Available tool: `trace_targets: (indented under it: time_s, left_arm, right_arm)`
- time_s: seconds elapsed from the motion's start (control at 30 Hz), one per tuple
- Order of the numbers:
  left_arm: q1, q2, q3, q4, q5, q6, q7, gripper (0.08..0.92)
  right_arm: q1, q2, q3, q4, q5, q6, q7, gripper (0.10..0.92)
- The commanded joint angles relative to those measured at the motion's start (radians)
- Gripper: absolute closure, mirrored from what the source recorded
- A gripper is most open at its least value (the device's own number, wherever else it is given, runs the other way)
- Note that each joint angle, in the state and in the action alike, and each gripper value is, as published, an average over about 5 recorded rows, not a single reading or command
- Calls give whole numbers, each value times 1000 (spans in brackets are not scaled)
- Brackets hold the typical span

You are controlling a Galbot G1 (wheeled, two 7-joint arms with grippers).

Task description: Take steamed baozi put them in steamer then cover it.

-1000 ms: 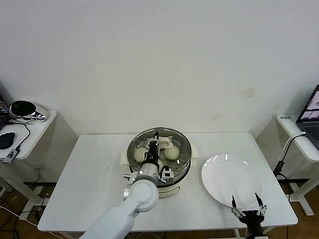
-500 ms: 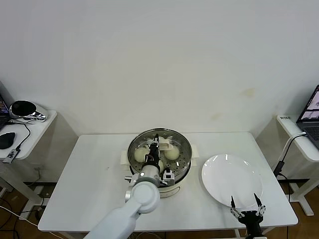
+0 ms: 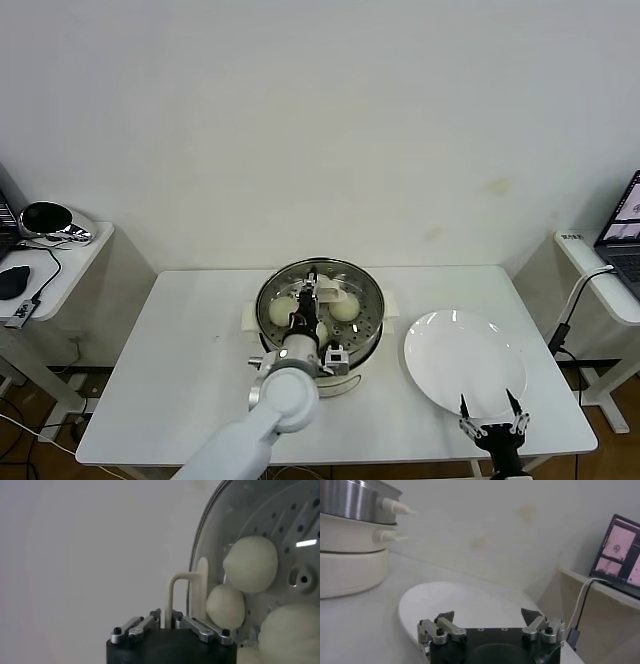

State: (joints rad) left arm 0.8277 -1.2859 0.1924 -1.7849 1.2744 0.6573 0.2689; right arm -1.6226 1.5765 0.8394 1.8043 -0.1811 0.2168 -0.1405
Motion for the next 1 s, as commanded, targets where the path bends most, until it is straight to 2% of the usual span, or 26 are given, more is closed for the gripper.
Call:
trace_targets:
  time_s: [0.03, 0.17, 0.27, 0.37, 0.47, 0.53, 0.6, 0.67, 0.7, 0.8, 1.0]
  left_arm:
    - [92, 40, -16, -157, -51, -2, -22, 587]
    - [186, 97, -36, -272, -150, -20, -67, 466]
    - [268, 146, -84, -368, -275, -62, -148, 379]
    - [378, 186, -191, -479, -392, -111, -227, 292]
    - [541, 208, -357, -557, -600, -187, -330, 210]
    - [659, 194, -488, -548, -809, -330, -407, 184]
    - [762, 156, -618, -494, -996, -544, -477, 179]
    - [860, 127, -702, -442, -1167, -696, -523, 178]
    - [906, 122, -726, -423, -1244, -727, -539, 177]
    - [1007, 127, -740, -388, -1463, -705, -550, 177]
    - [1050, 91, -723, -316, -1606, -705, -547, 177]
  right_arm:
    - [1, 0, -3, 0, 0, 1, 1, 203]
    - [2, 0, -3, -1, 0, 1, 2, 203]
    - [1, 0, -4, -2, 0, 3, 2, 203]
    - [-2, 0, -5, -1, 0, 6, 3, 203]
    - [-7, 0, -9, 3, 0, 12, 3, 203]
    - [-12, 0, -15, 7, 3, 22, 3, 203]
    - [-23, -6, -29, 15, 16, 37, 6, 203]
    - [-42, -22, -51, 28, 48, 47, 11, 203]
    - [-55, -33, -63, 35, 67, 47, 13, 203]
    - [-88, -71, -90, 53, 115, 48, 10, 203]
    - [-132, -124, -125, 65, 169, 33, -17, 203]
